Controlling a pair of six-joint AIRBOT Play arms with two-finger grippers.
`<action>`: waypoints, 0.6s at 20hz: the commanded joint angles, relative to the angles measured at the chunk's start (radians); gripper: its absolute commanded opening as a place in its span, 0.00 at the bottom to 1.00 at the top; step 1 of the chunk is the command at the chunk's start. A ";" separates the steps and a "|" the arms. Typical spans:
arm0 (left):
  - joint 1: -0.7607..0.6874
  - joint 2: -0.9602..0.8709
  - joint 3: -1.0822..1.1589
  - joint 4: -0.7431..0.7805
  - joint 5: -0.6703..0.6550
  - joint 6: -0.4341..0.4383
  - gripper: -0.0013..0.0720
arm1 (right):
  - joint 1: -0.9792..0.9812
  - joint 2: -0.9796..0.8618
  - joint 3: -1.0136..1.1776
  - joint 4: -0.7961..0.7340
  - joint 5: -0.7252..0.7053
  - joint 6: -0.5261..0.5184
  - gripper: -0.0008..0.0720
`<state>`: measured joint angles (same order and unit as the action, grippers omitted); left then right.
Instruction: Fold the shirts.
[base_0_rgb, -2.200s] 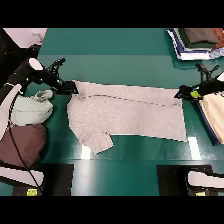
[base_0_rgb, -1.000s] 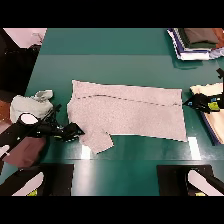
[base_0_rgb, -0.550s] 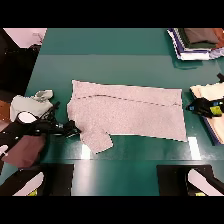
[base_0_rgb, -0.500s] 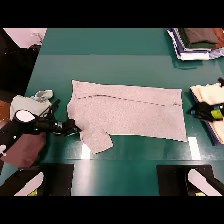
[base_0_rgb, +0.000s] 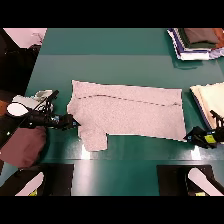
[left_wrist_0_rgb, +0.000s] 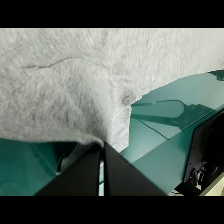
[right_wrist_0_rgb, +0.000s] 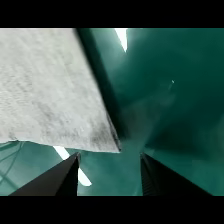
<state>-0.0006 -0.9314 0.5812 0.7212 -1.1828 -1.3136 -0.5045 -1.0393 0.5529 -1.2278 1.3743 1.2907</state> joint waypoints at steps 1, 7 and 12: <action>0.000 0.002 0.006 0.007 -0.004 0.006 0.05 | 0.005 -0.048 -0.039 0.042 -0.071 -0.010 0.60; 0.000 0.002 0.006 0.046 -0.004 0.006 0.05 | 0.067 -0.057 -0.037 0.058 -0.125 -0.008 0.34; 0.000 0.009 0.009 0.175 -0.074 -0.025 0.04 | 0.091 -0.036 -0.037 0.035 -0.053 -0.009 0.03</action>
<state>-0.0006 -0.9283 0.5877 0.8059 -1.2064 -1.3117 -0.4255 -1.0904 0.5163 -1.1728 1.2869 1.2804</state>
